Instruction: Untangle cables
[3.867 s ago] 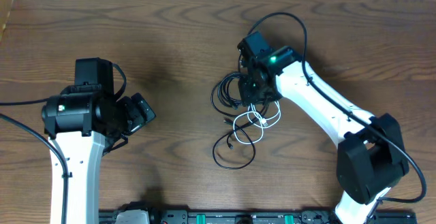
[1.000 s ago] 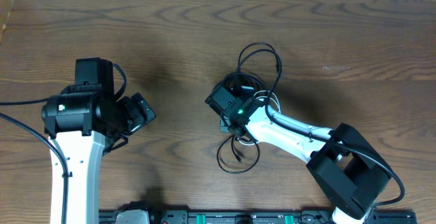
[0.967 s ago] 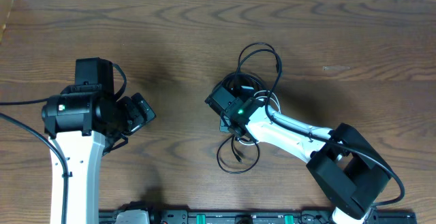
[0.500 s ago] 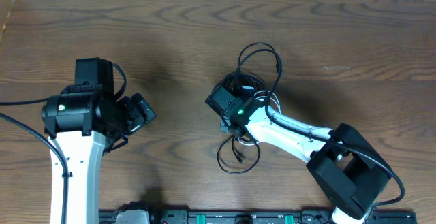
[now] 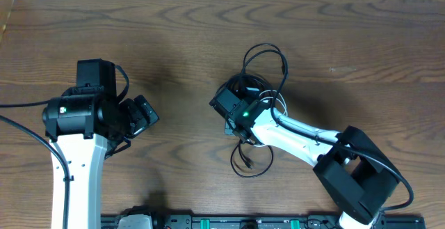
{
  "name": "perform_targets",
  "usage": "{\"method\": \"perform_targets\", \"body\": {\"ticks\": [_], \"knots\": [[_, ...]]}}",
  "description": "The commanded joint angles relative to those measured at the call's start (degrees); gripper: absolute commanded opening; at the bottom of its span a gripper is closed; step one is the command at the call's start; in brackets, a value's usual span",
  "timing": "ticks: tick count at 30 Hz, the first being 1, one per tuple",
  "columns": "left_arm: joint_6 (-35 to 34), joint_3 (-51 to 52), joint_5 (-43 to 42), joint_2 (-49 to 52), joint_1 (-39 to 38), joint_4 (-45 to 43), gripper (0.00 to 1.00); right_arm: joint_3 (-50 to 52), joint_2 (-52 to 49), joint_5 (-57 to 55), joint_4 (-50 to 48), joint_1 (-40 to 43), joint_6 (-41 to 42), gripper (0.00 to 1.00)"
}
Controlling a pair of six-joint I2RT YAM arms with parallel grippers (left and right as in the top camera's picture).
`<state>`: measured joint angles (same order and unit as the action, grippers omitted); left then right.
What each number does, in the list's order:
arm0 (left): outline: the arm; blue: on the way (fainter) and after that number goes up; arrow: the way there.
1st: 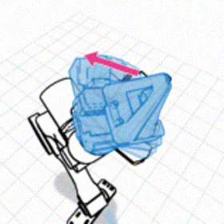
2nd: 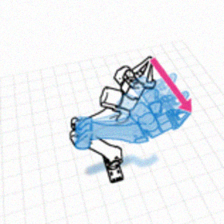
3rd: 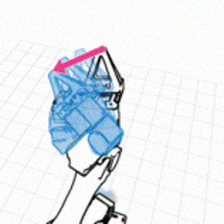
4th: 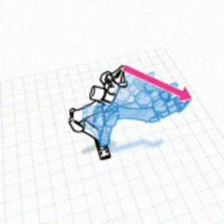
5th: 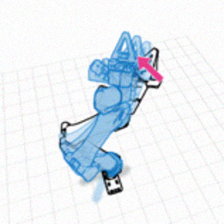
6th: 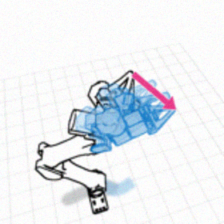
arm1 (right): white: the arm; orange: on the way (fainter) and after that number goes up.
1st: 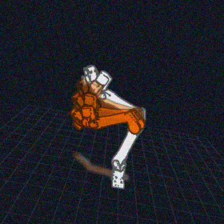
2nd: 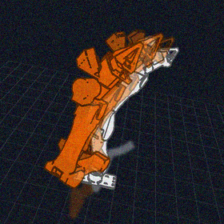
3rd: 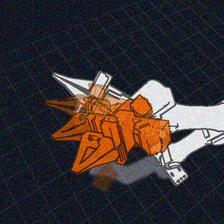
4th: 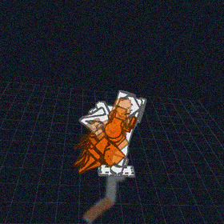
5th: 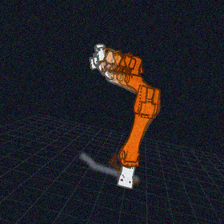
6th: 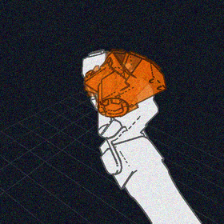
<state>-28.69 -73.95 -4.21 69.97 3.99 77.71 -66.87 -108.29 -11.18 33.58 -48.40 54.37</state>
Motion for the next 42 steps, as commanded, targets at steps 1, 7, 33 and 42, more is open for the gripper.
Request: {"method": "perform_targets", "body": {"ticks": [1,7,33,42], "knots": [[-0.5,0.1,0.1,0.0,0.2,0.2,0.99,-1.6,6.3,-1.1,0.7,1.3,-5.2,0.01],[-0.5,0.1,0.1,0.0,0.2,0.2,0.99,-5.5,20.4,0.0,0.5,2.0,-13.6,0.01],[-0.5,0.1,0.1,0.0,0.2,0.2,0.99,-7.6,40.3,-36.4,7.3,2.5,-16.9,0.01],[-0.5,0.1,0.1,0.0,0.2,0.2,0.99,-7.6,27.4,-25.4,10.9,2.7,-16.5,0.01]]}}
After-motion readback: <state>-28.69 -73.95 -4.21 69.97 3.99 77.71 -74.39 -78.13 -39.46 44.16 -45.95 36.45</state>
